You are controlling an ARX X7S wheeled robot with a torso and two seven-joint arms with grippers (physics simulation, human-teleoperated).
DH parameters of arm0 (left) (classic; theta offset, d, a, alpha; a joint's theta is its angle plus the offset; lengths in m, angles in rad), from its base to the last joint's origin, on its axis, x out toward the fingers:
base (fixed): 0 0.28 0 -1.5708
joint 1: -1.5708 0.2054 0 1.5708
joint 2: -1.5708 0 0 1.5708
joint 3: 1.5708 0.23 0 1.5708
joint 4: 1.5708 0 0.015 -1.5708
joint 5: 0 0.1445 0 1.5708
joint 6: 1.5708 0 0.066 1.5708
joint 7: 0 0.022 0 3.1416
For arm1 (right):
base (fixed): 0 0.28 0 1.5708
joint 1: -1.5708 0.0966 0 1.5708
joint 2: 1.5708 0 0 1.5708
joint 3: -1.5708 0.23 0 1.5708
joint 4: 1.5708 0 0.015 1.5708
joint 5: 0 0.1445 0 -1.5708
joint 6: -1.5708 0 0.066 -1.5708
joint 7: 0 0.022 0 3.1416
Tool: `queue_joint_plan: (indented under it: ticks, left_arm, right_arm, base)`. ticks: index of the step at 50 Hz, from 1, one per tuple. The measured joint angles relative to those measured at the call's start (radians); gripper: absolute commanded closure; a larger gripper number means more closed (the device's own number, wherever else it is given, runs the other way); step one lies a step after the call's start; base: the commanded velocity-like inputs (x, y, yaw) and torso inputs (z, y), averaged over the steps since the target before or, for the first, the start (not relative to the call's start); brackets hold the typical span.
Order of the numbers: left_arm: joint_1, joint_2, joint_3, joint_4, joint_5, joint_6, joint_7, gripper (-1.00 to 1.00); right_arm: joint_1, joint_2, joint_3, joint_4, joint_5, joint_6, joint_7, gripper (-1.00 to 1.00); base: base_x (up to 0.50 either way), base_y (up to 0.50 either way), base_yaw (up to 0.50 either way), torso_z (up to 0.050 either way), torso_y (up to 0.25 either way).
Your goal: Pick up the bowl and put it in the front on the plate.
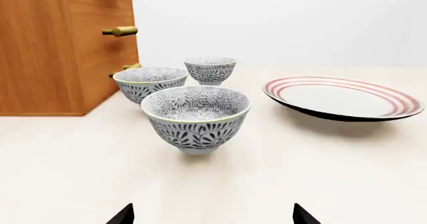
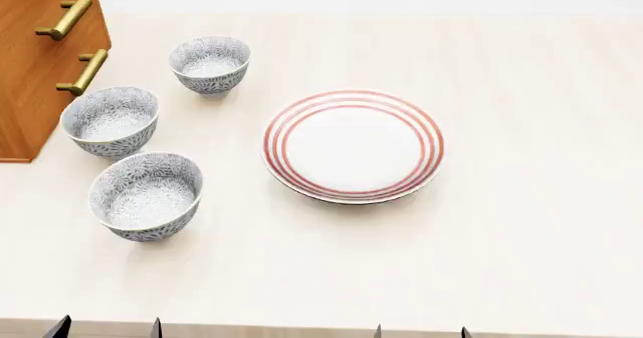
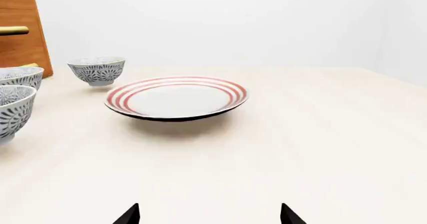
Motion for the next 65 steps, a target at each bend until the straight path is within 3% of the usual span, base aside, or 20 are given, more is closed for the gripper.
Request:
queue_joint_plan:
  ticks: [31,35,46,65]
  left_arm:
    - [-0.011,-0.068,0.055,0.04,-0.092,-0.059,-0.066,-1.0]
    - [-0.008,-0.091,0.06,0.121,-0.108,-0.117,-0.064,-1.0]
    - [-0.054,-0.164,0.036,0.463,-0.203,-0.443,-0.078,-1.0]
    - [-0.296,-0.211,-0.101,0.808,-0.449,-0.971,-0.114,-1.0]
  right_arm:
    - [-0.008,0.059,-0.059,-0.033,0.058,0.009,0.103,-1.0]
    - [-0.011,0.075,-0.058,-0.118,0.071,0.087,0.114,-1.0]
    - [0.026,0.137,-0.013,-0.487,0.156,0.442,0.14,-1.0]
    - [0.265,0.215,0.121,-0.906,0.369,1.019,0.165,-1.0]
  base:
    - [0.0,0.0,0.0,0.0,0.0]
    - [0.0,0.0,0.0,0.0,0.0]
    - [0.0,0.0,0.0,0.0,0.0]
    - [0.17,0.0,0.0,0.0,0.0]
